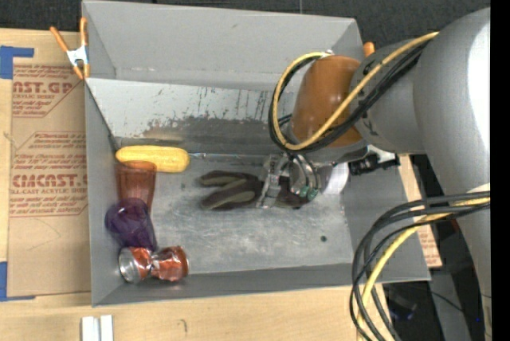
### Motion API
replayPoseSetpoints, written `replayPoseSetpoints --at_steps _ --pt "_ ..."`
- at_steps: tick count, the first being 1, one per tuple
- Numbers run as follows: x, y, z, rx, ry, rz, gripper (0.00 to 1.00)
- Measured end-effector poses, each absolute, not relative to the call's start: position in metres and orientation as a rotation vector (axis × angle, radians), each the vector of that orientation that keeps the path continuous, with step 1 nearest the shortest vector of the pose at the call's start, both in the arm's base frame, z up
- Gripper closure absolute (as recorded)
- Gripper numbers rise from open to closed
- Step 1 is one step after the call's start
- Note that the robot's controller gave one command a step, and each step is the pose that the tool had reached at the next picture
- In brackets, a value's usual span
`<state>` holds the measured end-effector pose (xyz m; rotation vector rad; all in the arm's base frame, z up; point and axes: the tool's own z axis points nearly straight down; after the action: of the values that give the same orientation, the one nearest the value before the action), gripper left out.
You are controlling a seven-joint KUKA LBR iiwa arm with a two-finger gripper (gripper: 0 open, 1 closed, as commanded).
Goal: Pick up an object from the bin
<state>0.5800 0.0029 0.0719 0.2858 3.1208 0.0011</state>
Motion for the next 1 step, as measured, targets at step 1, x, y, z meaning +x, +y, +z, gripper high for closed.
replayPoseSetpoints --at_steps 1 --pt "0.5800 0.0029 0.0719 0.287 3.121 0.001 1.00"
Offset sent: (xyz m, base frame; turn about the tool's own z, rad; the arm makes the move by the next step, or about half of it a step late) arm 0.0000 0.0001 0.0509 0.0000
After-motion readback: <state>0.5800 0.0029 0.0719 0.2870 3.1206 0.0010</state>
